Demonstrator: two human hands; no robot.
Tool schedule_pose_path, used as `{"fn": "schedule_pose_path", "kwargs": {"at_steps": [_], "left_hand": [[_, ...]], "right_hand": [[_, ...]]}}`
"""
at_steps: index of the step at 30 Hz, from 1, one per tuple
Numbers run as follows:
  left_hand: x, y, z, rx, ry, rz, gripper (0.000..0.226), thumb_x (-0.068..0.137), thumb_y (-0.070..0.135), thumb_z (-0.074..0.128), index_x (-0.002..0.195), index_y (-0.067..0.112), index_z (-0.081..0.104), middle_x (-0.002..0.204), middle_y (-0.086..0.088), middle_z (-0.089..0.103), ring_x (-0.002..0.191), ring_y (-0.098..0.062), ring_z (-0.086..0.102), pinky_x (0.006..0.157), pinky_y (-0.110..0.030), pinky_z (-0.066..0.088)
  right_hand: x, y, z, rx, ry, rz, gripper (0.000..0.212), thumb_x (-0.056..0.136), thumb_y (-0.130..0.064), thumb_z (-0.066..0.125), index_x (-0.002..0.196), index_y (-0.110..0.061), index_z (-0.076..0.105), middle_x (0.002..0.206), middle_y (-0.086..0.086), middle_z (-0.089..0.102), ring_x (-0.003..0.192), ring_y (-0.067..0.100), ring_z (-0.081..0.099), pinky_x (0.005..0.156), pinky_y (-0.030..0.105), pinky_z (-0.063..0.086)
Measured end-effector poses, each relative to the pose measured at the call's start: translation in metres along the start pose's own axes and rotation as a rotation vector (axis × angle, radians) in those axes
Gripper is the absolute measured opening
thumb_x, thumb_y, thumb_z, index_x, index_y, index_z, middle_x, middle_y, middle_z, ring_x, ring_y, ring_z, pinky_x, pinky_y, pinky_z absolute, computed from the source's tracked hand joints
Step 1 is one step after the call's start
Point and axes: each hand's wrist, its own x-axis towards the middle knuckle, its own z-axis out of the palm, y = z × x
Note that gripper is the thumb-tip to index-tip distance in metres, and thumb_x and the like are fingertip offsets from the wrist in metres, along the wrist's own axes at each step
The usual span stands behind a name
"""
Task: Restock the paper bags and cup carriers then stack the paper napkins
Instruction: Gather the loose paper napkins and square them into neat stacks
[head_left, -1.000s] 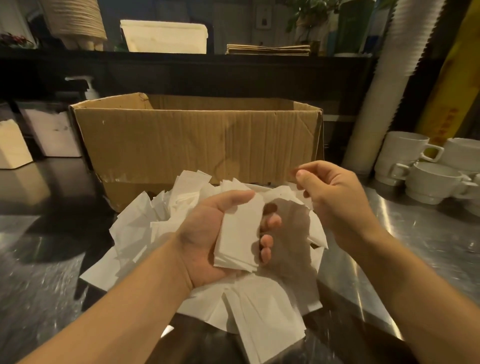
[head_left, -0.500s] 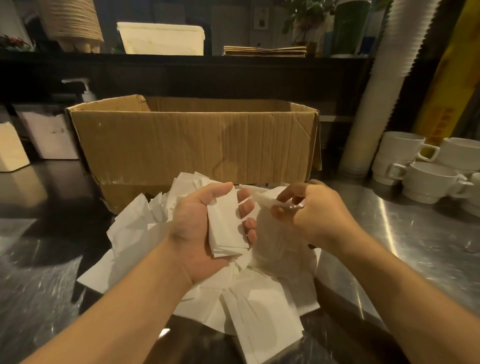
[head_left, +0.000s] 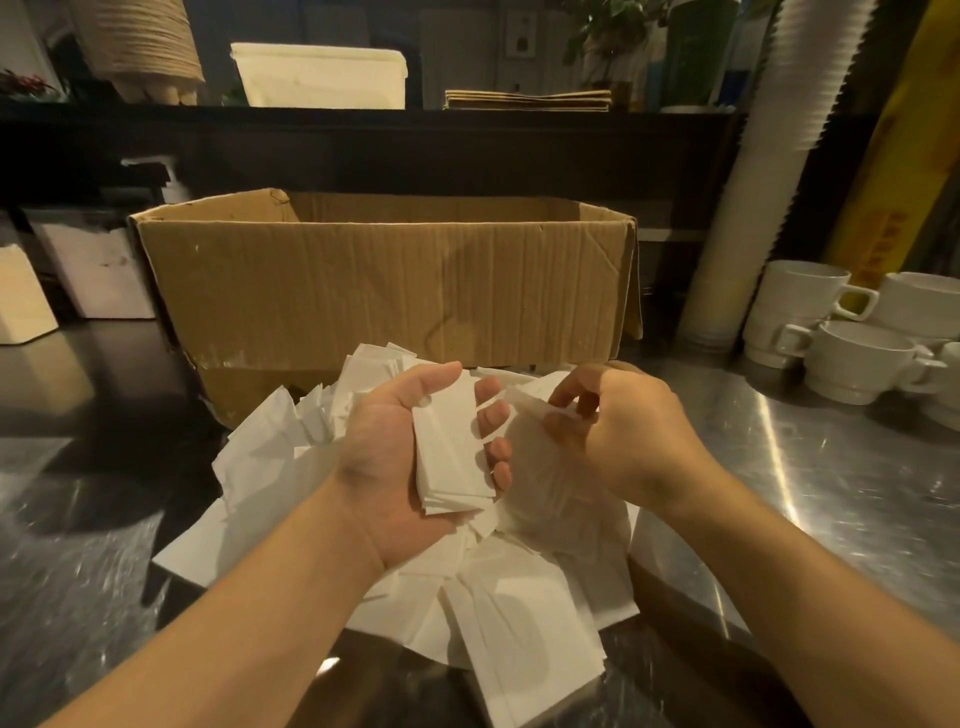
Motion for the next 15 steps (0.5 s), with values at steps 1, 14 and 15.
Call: {"fn": "schedule_pose_path", "kwargs": {"at_steps": [1,14,15], "left_hand": [[-0.0002,-0.0001,0.0005,0.002,-0.001,0.002,0.035,0.081,0.032,0.063,0.107,0.009,0.070,0.096,-0.011,0.064,0.072,-0.027,0.055,0.074,-0.037,0.043],[0.0007,-0.0003,-0.0007,-0.005,-0.029,0.004,0.036,0.083,0.032,0.062,0.111,0.009,0.067,0.096,-0.011,0.060,0.072,-0.026,0.054,0.072,-0.037,0.042],[0.0009,-0.0004,-0.0011,-0.003,-0.026,0.003,0.038,0.083,0.032,0.062,0.113,0.009,0.067,0.097,-0.011,0.061,0.072,-0.026,0.054,0.072,-0.037,0.043]], "right_hand": [[-0.0007,-0.0014,-0.0002,-0.007,-0.001,-0.003,0.025,0.094,-0.022,0.071,0.096,-0.044,0.061,0.106,-0.010,0.059,0.105,0.022,0.056,0.102,0.050,0.049],[-0.0020,0.0030,-0.0013,0.320,0.143,-0.055,0.026,0.096,-0.009,0.067,0.108,-0.031,0.061,0.104,-0.015,0.063,0.090,0.006,0.060,0.072,0.016,0.053],[-0.0013,0.0037,0.0000,0.303,0.120,-0.043,0.026,0.097,-0.010,0.067,0.113,-0.030,0.062,0.105,-0.015,0.062,0.090,0.007,0.060,0.072,0.015,0.051]]}}
